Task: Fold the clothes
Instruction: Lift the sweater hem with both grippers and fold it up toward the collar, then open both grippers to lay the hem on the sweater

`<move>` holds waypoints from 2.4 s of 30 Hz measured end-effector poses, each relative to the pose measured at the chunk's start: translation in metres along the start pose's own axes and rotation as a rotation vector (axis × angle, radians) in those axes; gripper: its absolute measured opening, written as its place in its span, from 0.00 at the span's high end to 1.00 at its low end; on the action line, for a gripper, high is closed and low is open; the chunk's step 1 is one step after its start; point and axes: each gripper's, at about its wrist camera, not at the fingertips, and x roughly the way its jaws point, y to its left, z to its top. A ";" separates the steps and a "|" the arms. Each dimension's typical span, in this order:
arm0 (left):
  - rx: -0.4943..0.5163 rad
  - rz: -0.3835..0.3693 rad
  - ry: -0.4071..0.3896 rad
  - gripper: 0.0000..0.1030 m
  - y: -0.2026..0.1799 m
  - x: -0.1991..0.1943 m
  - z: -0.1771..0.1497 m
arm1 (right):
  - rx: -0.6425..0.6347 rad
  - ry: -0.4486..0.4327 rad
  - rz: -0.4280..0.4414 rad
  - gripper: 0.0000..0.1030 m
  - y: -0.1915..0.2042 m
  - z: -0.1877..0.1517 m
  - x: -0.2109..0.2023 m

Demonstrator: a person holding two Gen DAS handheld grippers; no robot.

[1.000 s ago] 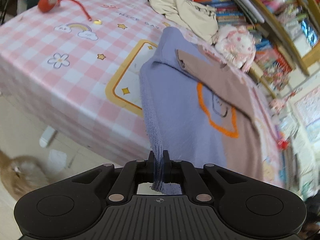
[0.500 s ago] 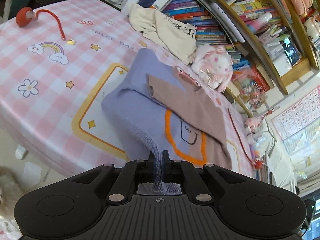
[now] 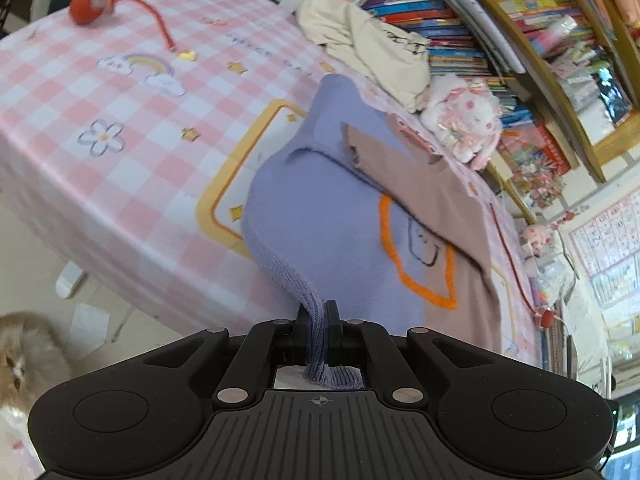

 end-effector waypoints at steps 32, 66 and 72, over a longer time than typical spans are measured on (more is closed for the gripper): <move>-0.202 -0.388 -0.291 0.96 -0.035 0.045 0.121 | 0.164 -0.429 0.444 0.94 0.066 0.131 -0.063; 0.556 -0.025 -0.155 0.42 -0.071 0.163 0.198 | -0.358 -0.507 -0.288 0.59 0.128 0.215 0.062; 0.511 -0.041 -0.132 0.97 -0.077 0.182 0.204 | -0.323 -0.526 -0.281 0.95 0.132 0.223 0.071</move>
